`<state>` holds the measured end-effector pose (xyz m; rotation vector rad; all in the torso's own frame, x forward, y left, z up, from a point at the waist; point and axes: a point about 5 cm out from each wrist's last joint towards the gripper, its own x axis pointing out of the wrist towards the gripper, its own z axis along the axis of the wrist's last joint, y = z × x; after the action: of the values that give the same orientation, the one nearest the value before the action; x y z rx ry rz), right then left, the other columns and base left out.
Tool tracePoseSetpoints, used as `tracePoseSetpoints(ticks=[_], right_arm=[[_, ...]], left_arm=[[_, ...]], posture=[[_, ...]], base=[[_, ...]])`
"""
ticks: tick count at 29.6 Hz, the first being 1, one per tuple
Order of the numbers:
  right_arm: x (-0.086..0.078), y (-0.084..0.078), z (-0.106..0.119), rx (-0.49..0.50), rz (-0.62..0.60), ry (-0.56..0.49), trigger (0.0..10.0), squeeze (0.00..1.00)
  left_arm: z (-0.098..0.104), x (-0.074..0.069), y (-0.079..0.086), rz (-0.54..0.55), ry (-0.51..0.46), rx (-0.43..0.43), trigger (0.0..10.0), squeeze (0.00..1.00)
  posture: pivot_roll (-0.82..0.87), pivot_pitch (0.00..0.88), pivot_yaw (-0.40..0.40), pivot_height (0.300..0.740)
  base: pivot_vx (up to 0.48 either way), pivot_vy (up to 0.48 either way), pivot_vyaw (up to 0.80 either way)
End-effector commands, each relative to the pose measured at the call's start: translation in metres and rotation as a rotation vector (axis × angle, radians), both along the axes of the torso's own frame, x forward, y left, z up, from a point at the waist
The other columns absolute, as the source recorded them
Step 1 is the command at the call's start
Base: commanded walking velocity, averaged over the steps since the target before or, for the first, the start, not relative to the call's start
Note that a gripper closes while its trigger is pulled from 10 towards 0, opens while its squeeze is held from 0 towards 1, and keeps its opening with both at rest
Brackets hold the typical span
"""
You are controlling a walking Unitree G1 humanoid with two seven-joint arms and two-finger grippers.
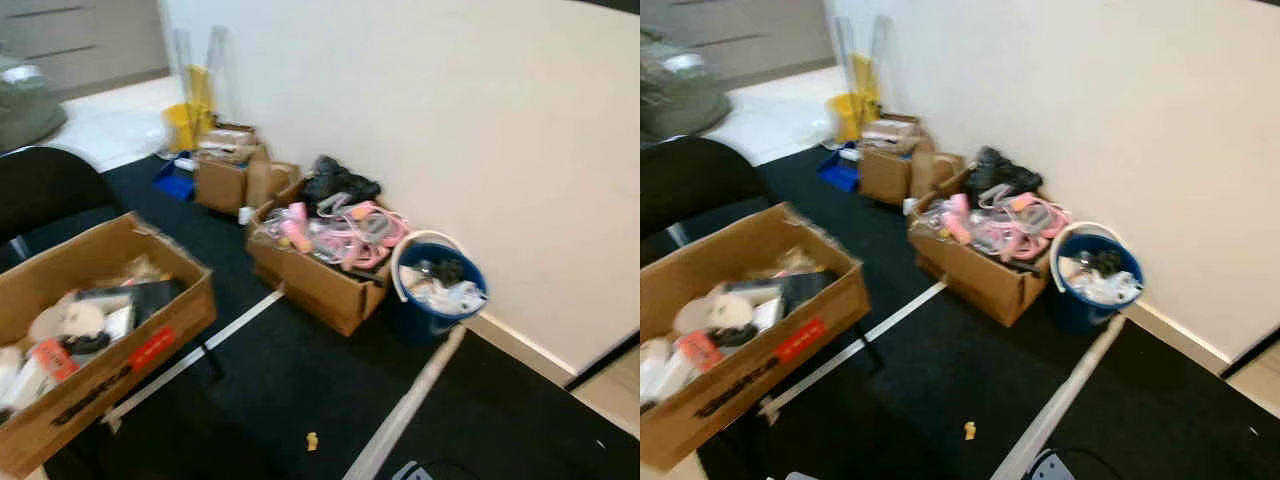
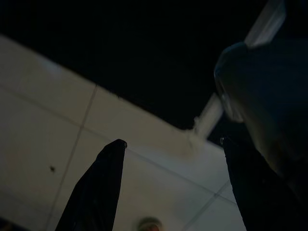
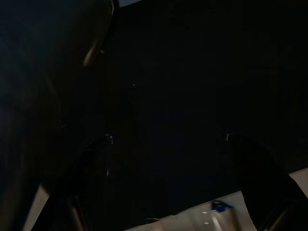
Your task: Picking trash to rubbish bin
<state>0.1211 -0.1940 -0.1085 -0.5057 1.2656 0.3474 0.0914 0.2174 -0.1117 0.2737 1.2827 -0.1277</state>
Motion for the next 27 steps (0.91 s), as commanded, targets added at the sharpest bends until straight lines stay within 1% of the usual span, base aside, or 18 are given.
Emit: tracePoseSetpoints(ticks=[1, 10, 15, 17, 19, 21, 24, 27], right_arm=[[0.003, 0.003, 0.0, 0.01, -0.003, -0.008, 10.0, 0.0], [0.005, 0.003, 0.001, 0.002, 0.001, -0.02, 10.0, 0.0], [0.004, 0.002, 0.001, -0.001, 0.008, -0.02, 10.0, 0.0], [0.003, -0.005, 0.002, -0.021, 0.021, -0.019, 10.0, 0.0], [0.002, -0.012, 0.002, -0.042, 0.023, -0.016, 10.0, 0.0], [-0.002, -0.017, 0.002, -0.046, -0.001, -0.012, 10.0, 0.0], [-0.004, -0.018, 0.002, -0.045, -0.031, -0.011, 10.0, 0.0], [-0.005, -0.019, 0.002, -0.045, -0.056, -0.016, 10.0, 0.0]], left_arm=[[-0.002, -0.007, -0.002, -0.021, 0.03, 0.007, 10.0, 0.0], [-0.003, -0.011, -0.002, -0.038, 0.049, 0.023, 10.0, 0.0], [-0.003, -0.01, -0.002, -0.028, 0.041, 0.025, 10.0, 0.0], [-0.003, -0.009, -0.004, -0.012, 0.031, 0.021, 10.0, 0.0], [-0.004, -0.01, -0.006, -0.005, 0.031, 0.016, 10.0, 0.0], [-0.005, -0.018, -0.009, -0.017, 0.053, 0.01, 10.0, 0.0], [-0.007, -0.024, -0.01, -0.041, 0.082, 0.011, 10.0, 0.0], [-0.007, -0.027, -0.01, -0.067, 0.099, 0.013, 10.0, 0.0]], posture=[[0.14, 0.0, -0.024, 0.74], [0.14, 0.0, -0.027, 0.74], [0.15, 0.009, -0.039, 0.74], [0.15, 0.033, -0.039, 0.74], [0.15, 0.039, -0.036, 0.74], [0.12, 0.025, -0.027, 0.74], [0.1, 0.012, -0.019, 0.74], [0.07, 0.0, -0.008, 0.74]], base=[[0.0, 0.0, -0.7], [0.0, 0.0, -0.7], [0.0, 0.0, -0.7], [0.0, 0.0, -0.7], [0.0, 0.0, -0.7], [0.0, 0.0, -0.7], [0.0, 0.0, -0.7], [0.0, 0.0, -0.7]])
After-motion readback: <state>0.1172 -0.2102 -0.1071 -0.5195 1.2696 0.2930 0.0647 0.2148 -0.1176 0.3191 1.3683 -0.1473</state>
